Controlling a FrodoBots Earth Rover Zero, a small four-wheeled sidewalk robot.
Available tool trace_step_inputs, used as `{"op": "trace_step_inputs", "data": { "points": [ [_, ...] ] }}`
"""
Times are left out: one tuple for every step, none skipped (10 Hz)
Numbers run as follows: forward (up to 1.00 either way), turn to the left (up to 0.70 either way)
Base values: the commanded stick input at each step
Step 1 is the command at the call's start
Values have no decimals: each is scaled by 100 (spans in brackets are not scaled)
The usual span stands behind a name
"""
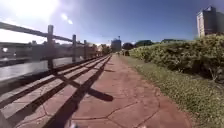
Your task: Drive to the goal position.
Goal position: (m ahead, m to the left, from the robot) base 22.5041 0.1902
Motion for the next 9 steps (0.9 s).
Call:
{"op": "trace_step_inputs", "data": {
  "points": [
    [85, 0],
    [85, 0],
    [85, 0],
    [85, 0],
    [85, 0],
    [85, 0],
    [85, 0],
    [85, -13],
    [85, -34]
  ]
}}
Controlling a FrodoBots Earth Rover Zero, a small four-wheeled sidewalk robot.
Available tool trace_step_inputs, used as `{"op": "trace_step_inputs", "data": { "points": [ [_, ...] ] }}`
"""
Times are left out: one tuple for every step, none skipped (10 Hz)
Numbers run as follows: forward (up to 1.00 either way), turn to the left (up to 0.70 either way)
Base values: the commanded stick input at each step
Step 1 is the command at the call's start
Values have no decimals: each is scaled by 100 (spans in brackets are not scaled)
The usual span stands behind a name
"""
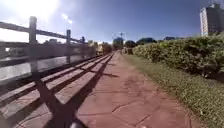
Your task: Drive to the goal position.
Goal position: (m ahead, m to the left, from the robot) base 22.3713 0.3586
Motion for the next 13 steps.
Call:
{"op": "trace_step_inputs", "data": {
  "points": [
    [85, -27],
    [85, -9],
    [85, 0],
    [85, 0],
    [85, 0],
    [85, 0],
    [85, 0],
    [85, 0],
    [85, 0],
    [85, 0],
    [85, 0],
    [85, 0],
    [85, 0]
  ]
}}
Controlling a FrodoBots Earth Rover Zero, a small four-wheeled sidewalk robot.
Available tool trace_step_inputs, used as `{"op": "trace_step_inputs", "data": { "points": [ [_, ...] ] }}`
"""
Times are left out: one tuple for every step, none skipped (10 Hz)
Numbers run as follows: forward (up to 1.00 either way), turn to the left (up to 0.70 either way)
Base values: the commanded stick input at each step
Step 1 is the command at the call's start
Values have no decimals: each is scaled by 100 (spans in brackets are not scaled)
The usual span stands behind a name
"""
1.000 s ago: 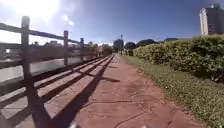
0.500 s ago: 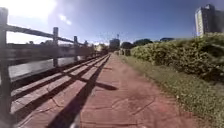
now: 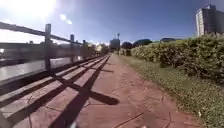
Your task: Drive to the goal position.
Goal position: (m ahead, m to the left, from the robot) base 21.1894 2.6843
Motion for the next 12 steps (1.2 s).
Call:
{"op": "trace_step_inputs", "data": {
  "points": [
    [85, 0],
    [85, 0],
    [85, 0],
    [85, 0],
    [85, 0],
    [85, 0],
    [85, 0],
    [85, 0],
    [85, 0],
    [85, 0],
    [85, 0],
    [85, 0]
  ]
}}
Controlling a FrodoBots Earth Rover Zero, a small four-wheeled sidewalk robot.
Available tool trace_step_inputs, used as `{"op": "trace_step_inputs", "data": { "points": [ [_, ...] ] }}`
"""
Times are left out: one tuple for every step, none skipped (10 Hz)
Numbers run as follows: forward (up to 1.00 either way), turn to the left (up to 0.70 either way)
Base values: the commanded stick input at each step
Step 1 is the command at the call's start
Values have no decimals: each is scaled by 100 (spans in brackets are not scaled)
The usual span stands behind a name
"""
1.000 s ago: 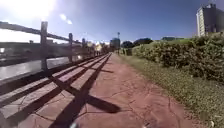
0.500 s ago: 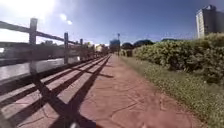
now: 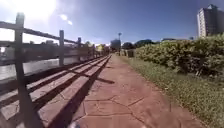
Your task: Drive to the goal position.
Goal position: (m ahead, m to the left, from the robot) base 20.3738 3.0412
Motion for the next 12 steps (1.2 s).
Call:
{"op": "trace_step_inputs", "data": {
  "points": [
    [85, 0],
    [85, 0],
    [85, 0],
    [85, 0],
    [85, 0],
    [85, 0],
    [85, 0],
    [85, 0],
    [85, 0],
    [85, 0],
    [85, 0],
    [85, 0]
  ]
}}
